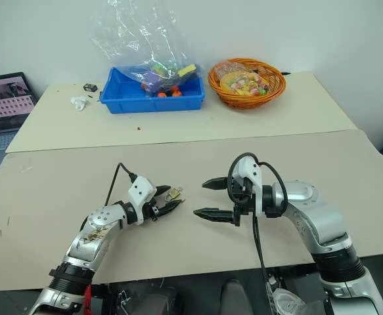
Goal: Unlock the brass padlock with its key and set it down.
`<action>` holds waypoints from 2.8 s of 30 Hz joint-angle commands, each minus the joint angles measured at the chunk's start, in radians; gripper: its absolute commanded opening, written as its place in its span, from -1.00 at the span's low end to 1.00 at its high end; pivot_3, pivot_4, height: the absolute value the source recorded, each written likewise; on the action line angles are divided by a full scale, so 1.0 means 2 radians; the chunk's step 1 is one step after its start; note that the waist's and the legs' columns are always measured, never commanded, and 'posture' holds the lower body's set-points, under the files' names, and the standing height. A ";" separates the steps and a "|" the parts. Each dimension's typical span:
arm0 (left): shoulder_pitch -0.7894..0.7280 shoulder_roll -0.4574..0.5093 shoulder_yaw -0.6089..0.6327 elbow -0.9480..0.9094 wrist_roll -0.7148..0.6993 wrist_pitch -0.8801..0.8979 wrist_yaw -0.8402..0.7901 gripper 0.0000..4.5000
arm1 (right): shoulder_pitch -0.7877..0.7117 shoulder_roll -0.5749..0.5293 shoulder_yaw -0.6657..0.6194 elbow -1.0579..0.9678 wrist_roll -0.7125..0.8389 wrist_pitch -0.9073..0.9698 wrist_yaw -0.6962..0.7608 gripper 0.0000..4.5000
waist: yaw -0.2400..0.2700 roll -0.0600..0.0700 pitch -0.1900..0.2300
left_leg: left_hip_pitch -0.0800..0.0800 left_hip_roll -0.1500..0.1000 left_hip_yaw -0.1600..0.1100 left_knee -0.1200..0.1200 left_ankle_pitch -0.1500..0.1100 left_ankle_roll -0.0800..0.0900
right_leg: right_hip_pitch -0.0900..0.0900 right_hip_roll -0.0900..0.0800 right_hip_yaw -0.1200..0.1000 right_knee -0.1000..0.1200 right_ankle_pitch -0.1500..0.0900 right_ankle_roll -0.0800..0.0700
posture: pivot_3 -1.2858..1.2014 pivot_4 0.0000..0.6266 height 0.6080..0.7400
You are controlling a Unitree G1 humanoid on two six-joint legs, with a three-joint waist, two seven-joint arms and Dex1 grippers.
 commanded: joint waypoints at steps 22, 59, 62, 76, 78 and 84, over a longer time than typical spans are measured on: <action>0.000 0.007 -0.001 0.016 0.002 0.039 0.017 -0.64 | -0.009 0.000 -0.015 -0.020 0.022 0.009 -0.012 1.00 | 0.000 0.000 0.000 | 0.001 0.000 0.000 0.000 0.000 0.000 | 0.001 0.000 0.000 0.000 0.001 0.000 | 0.03 -0.52 1.00; 0.022 0.173 0.023 -0.123 0.261 -0.430 0.146 -0.64 | -0.187 0.068 0.036 0.157 0.022 0.110 0.027 1.00 | -0.007 -0.001 0.002 | -0.008 0.001 0.002 0.000 0.000 -0.001 | -0.009 0.000 -0.001 -0.001 0.002 -0.002 | 0.03 -0.52 1.00; 0.020 0.170 0.021 -0.122 0.262 -0.430 0.146 -0.64 | -0.205 0.071 0.038 0.163 0.023 0.121 0.033 1.00 | -0.009 -0.001 0.002 | -0.008 0.001 0.002 0.000 0.000 -0.001 | -0.009 0.000 -0.001 0.000 0.002 -0.002 | 0.03 -0.52 1.00; 0.021 0.166 0.016 -0.121 0.262 -0.426 0.142 -0.64 | -0.239 0.092 0.047 0.155 0.022 0.161 0.037 1.00 | -0.013 -0.001 0.002 | -0.008 0.001 0.002 0.000 0.000 -0.001 | -0.010 0.000 -0.002 0.004 0.002 -0.002 | 0.03 -0.52 1.00; 0.021 0.165 0.015 -0.121 0.262 -0.425 0.141 -0.64 | -0.242 0.093 0.051 0.158 0.020 0.161 0.038 1.00 | -0.013 -0.001 0.002 | -0.008 0.001 0.002 0.000 0.000 -0.001 | -0.010 0.000 -0.003 0.004 0.002 -0.002 | 0.03 -0.52 1.00; 0.022 0.165 0.014 -0.122 0.261 -0.424 0.139 -0.64 | -0.252 0.098 0.056 0.167 0.017 0.163 0.039 1.00 | -0.013 -0.001 0.002 | -0.008 0.001 0.002 0.001 0.000 -0.001 | -0.010 0.000 -0.003 0.004 0.002 -0.002 | 0.03 -0.52 1.00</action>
